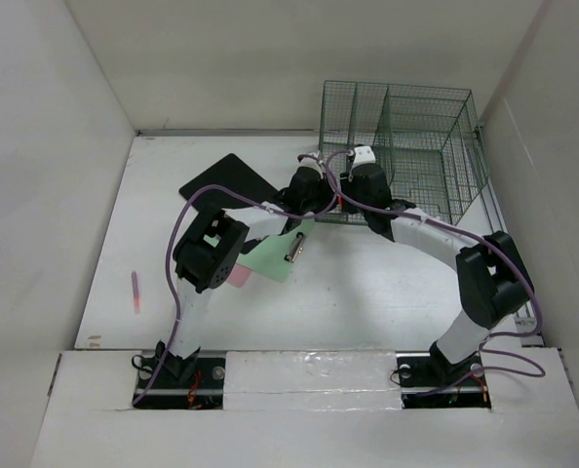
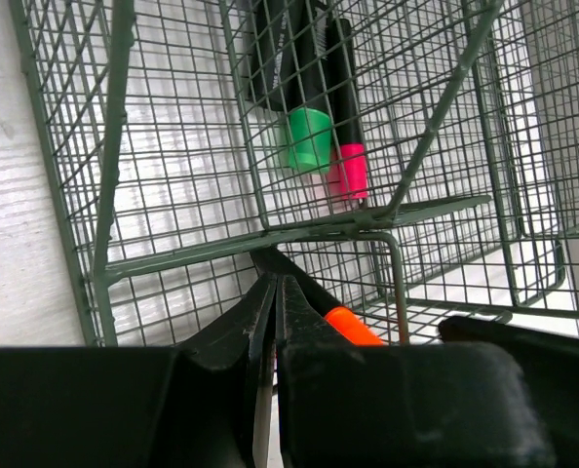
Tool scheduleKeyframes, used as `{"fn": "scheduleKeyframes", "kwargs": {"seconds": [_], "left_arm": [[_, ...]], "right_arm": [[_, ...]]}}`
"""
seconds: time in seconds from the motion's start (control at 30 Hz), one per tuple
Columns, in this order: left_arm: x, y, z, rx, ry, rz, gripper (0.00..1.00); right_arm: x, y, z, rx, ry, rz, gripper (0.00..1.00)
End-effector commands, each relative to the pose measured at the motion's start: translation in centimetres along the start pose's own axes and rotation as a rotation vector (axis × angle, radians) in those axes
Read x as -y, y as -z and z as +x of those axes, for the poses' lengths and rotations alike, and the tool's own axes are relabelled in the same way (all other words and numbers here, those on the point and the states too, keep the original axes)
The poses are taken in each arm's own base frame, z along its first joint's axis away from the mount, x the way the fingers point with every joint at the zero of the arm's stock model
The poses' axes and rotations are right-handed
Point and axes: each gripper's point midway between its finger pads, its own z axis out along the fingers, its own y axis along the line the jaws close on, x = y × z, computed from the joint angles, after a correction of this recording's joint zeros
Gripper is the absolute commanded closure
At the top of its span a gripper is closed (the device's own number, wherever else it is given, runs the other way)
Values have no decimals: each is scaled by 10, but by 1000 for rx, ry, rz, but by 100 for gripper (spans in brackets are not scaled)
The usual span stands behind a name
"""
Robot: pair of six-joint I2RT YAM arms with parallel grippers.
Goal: Organize the desk
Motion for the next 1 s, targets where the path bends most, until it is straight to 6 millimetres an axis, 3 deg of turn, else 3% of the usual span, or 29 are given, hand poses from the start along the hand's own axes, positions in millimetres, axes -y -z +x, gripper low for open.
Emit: {"fn": "scheduleKeyframes", "kwargs": {"seconds": [0.0,0.33,0.53,0.83,0.97], "left_arm": [[27,0,-25,54,0,93,100],[32,9,-2,1,23,152,100],[30,9,14,-28,26,158,100],[28,12,17,-34,29,159,100],[26,13,17,-30,21,149,100]], "right_arm": [[-15,4,-3,2,6,-41,65],[-20,16,12,-4,10,-45,65],[-21,21,24,-24,15,-47,60],[-20,19,31,-33,20,-26,60],[-22,14,32,-42,32,-13,47]]}}
